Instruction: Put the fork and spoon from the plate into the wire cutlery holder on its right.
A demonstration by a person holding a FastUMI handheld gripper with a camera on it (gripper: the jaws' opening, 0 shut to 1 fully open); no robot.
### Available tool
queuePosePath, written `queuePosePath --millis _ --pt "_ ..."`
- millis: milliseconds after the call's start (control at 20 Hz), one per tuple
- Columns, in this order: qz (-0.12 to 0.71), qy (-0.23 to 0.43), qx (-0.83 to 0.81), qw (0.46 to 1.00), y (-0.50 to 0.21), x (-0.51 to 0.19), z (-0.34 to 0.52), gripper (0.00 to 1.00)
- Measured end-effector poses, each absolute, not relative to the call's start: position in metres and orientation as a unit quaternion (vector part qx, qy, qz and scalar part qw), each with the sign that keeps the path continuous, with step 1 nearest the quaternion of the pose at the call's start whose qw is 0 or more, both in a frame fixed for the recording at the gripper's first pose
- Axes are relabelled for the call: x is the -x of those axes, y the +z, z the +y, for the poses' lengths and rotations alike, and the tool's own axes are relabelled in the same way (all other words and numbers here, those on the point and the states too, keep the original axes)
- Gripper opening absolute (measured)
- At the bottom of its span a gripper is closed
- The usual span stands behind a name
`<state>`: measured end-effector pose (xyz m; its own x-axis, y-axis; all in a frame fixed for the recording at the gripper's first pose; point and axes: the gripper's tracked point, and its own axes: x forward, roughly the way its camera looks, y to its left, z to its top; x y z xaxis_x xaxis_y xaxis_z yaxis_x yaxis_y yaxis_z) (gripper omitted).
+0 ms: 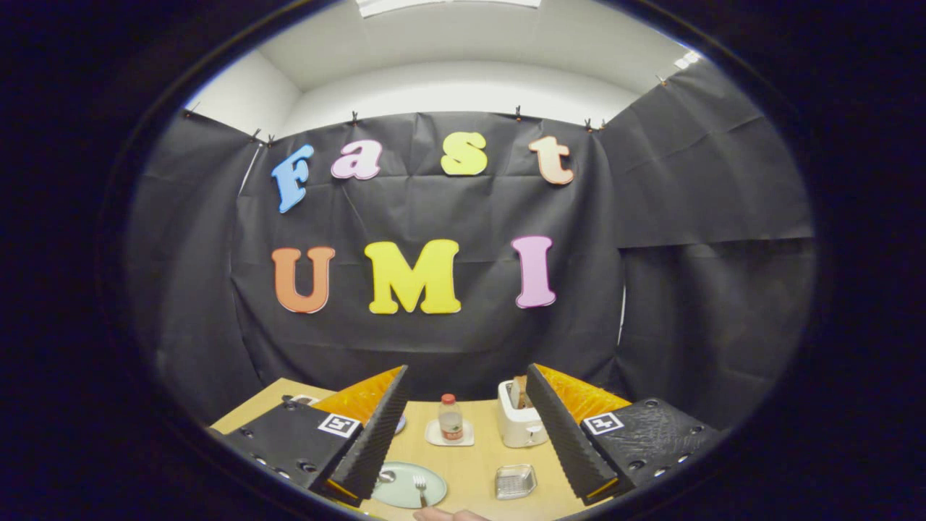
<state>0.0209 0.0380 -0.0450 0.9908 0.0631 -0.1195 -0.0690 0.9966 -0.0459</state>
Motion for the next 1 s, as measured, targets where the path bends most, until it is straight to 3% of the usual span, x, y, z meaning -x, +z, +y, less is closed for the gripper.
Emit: queuePosePath --millis 250,700,1000 --pt "0.102 0.053 0.050 0.992 -0.110 -0.040 0.051 0.96" --pt "0.283 0.068 0.104 0.951 -0.312 -0.043 0.056 0.96" --pt "0.415 0.083 0.098 0.901 -0.417 -0.005 0.069 0.96"
